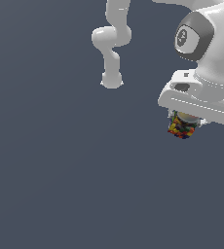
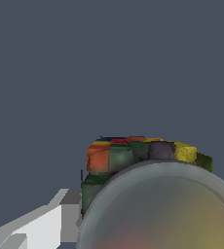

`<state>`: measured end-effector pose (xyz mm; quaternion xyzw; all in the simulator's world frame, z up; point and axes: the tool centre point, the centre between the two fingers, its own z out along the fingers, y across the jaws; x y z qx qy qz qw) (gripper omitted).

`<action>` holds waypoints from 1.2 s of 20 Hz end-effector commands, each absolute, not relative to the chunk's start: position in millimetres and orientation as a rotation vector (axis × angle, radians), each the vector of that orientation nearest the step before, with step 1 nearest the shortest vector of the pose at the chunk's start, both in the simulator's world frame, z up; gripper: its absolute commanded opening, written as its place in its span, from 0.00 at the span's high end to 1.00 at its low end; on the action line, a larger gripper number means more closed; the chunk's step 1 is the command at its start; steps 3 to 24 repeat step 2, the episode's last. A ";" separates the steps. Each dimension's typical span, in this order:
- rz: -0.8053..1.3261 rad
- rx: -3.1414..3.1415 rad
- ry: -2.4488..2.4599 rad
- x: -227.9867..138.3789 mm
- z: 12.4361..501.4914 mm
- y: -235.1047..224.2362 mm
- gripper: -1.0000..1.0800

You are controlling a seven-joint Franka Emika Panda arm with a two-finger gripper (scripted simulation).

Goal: Pick up the object and move it to a goal position.

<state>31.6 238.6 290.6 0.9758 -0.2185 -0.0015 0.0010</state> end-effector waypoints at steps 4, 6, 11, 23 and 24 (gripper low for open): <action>0.000 3.065 -0.688 33.1 293.8 239.5 1.00; 0.000 3.065 -0.688 33.1 293.8 239.5 1.00; 0.000 3.065 -0.688 33.1 293.8 239.5 1.00; 0.000 3.065 -0.688 33.1 293.8 239.5 1.00; 0.000 3.065 -0.688 33.1 293.8 239.5 1.00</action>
